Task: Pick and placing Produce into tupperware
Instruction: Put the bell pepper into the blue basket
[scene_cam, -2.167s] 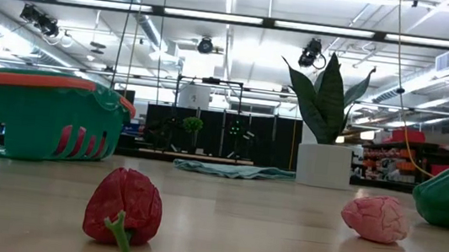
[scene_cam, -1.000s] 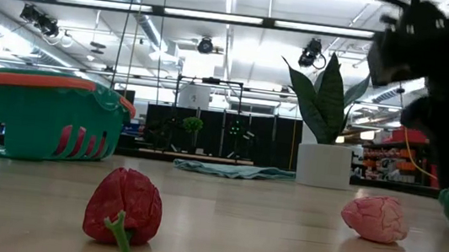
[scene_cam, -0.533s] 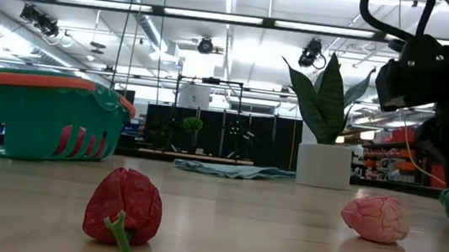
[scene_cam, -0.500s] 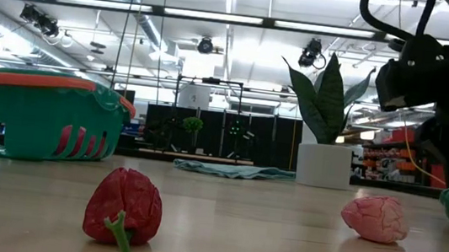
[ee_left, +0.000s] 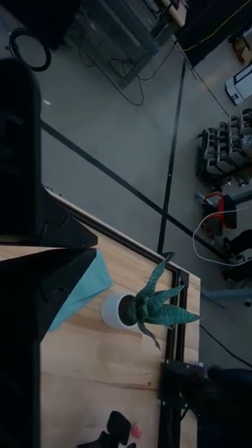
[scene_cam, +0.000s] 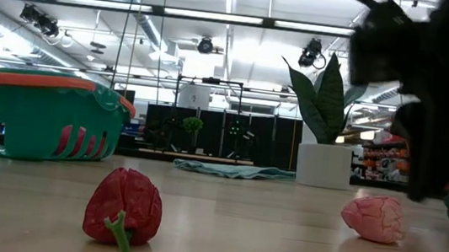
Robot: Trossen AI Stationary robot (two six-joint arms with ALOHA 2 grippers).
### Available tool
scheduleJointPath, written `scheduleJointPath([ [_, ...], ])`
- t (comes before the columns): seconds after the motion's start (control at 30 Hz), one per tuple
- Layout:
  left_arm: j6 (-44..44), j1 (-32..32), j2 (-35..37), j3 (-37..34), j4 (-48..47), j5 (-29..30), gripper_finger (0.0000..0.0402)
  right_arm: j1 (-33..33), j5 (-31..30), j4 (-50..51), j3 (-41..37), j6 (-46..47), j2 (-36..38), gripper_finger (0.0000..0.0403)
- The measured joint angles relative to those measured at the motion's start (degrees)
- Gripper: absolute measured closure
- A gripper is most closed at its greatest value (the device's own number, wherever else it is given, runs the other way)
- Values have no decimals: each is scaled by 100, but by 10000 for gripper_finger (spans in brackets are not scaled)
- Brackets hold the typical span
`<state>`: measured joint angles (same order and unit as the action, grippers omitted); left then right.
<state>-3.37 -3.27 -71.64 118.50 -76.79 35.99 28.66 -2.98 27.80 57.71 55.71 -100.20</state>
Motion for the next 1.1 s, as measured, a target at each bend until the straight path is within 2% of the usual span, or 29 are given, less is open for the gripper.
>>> scheduleJointPath([
  [0.17,-2,0,0,0,0,0,380,-127,-3,-64,236,-287,2,218],
  [0.33,-1,0,0,0,0,0,373,-117,98,287,558,-946,4,222],
  [0.57,-21,0,0,0,-34,0,381,22,381,1557,821,-1374,13,185],
  [0.83,-49,-1,0,0,-223,0,380,320,608,1538,389,-1391,13,137],
  [1.1,-51,0,0,0,-240,0,373,467,600,935,-239,-1036,18,126],
])
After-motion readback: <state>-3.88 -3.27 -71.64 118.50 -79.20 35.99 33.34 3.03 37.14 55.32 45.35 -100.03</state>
